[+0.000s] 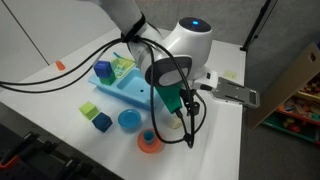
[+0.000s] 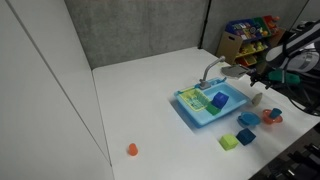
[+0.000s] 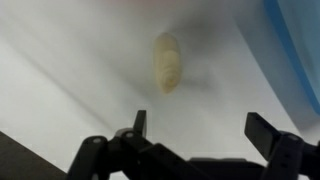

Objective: Place the small, white bottle on the table

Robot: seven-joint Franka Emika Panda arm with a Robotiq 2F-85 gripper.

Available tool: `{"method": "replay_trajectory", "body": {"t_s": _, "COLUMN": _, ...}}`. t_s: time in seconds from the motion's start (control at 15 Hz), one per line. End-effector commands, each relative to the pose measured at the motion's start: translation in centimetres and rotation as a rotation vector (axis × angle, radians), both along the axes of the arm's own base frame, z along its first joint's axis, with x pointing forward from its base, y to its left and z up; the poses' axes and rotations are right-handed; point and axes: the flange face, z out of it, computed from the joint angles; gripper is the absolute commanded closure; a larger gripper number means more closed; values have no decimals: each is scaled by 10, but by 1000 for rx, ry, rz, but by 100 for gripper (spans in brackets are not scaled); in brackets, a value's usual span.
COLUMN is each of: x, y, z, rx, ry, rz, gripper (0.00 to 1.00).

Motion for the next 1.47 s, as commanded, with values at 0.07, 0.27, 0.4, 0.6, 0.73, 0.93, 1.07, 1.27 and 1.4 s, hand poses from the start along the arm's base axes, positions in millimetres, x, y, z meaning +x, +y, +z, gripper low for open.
{"method": "replay_trajectory", "body": {"t_s": 0.07, "x": 0, "y": 19, "z": 41, "rx": -8, "ry": -3, "rz": 42, "gripper": 0}}
{"method": "replay_trajectory", "body": {"t_s": 0.27, "x": -4, "y": 37, "z": 56, "rx": -7, "ry": 14, "rz": 81, "gripper": 0}}
{"method": "replay_trajectory", "body": {"t_s": 0.4, "x": -8, "y": 52, "z": 67, "rx": 1, "ry": 32, "rz": 112, "gripper": 0}}
{"method": "replay_trajectory", "body": {"t_s": 0.6, "x": -16, "y": 75, "z": 85, "rx": 3, "ry": 61, "rz": 158, "gripper": 0}}
{"method": "replay_trajectory", "body": {"t_s": 0.73, "x": -20, "y": 90, "z": 100, "rx": 5, "ry": 77, "rz": 189, "gripper": 0}}
{"method": "replay_trajectory", "body": {"t_s": 0.93, "x": -20, "y": 111, "z": 123, "rx": 13, "ry": 125, "rz": 220, "gripper": 0}}
{"method": "replay_trajectory", "body": {"t_s": 1.07, "x": -18, "y": 125, "z": 139, "rx": 21, "ry": 168, "rz": 227, "gripper": 0}}
{"method": "replay_trajectory", "body": {"t_s": 1.27, "x": -17, "y": 150, "z": 165, "rx": 48, "ry": 237, "rz": 244, "gripper": 0}}
{"method": "replay_trajectory", "body": {"t_s": 1.4, "x": -19, "y": 166, "z": 182, "rx": 50, "ry": 272, "rz": 250, "gripper": 0}}
